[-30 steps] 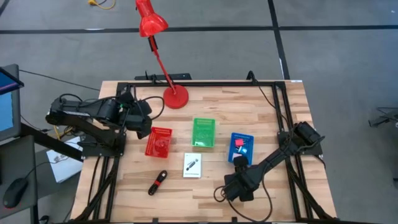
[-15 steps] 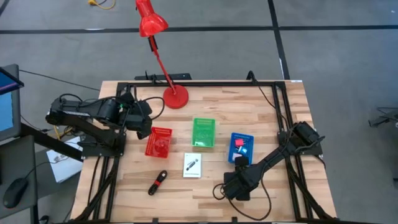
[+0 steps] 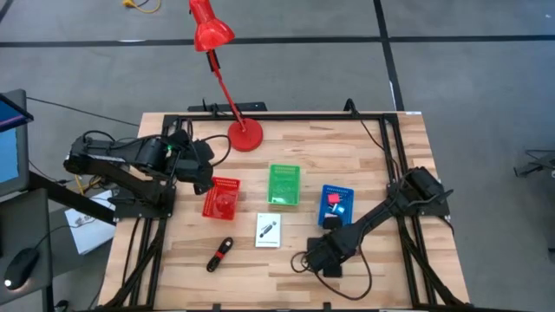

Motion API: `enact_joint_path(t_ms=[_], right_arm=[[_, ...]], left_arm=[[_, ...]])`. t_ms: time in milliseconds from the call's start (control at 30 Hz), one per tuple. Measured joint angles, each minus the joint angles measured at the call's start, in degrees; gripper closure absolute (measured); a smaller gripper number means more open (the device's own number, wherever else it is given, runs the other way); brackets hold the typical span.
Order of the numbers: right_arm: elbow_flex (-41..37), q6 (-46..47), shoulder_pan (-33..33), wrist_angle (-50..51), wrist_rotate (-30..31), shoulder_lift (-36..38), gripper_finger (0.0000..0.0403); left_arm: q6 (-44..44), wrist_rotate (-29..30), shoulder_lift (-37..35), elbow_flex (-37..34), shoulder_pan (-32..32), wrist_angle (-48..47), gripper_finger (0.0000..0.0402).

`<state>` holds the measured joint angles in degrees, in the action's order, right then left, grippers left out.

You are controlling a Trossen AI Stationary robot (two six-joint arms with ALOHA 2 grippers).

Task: Pick and place items into bin
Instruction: Put the purple charger cable into the green bin

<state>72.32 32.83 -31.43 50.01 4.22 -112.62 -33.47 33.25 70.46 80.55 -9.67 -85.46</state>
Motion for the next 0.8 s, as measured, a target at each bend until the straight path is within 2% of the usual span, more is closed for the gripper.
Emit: enact_joint_path(t_ms=[33,100,267,533,700,800], right_arm=[[0.38,0.19,0.44,-0.44,1.94,-0.04,0.0377],[1.58,0.97,1.14,-0.35,4.79,-0.24,0.0381],[7.86,1.16,1.66,-0.35,13.71,-0.24,0.0359],[18.49,-1.23,6.80,-0.13,40.48,-0.13,0.0380],[22.22,3.73,14.97,-1.16,42.28,-0.09,0.0375],[22.33,5.11,20.53,-3.04,37.91,-0.09,0.0359]], left_arm=[[0.00,-0.02,0.00,0.00,0.00,0.12,0.0159],[-0.02,-0.02,0.00,0.00,0.00,0.12,0.0159],[0.00,-0.04,0.00,0.00,-0.02,0.18,0.0159],[-0.02,-1.86,0.00,0.02,-0.02,1.56,0.0159],[-0.06,-5.29,0.00,0.02,-0.02,1.69,0.0159],[-0.01,-6.53,0.00,0.02,-0.02,2.31,0.0159]])
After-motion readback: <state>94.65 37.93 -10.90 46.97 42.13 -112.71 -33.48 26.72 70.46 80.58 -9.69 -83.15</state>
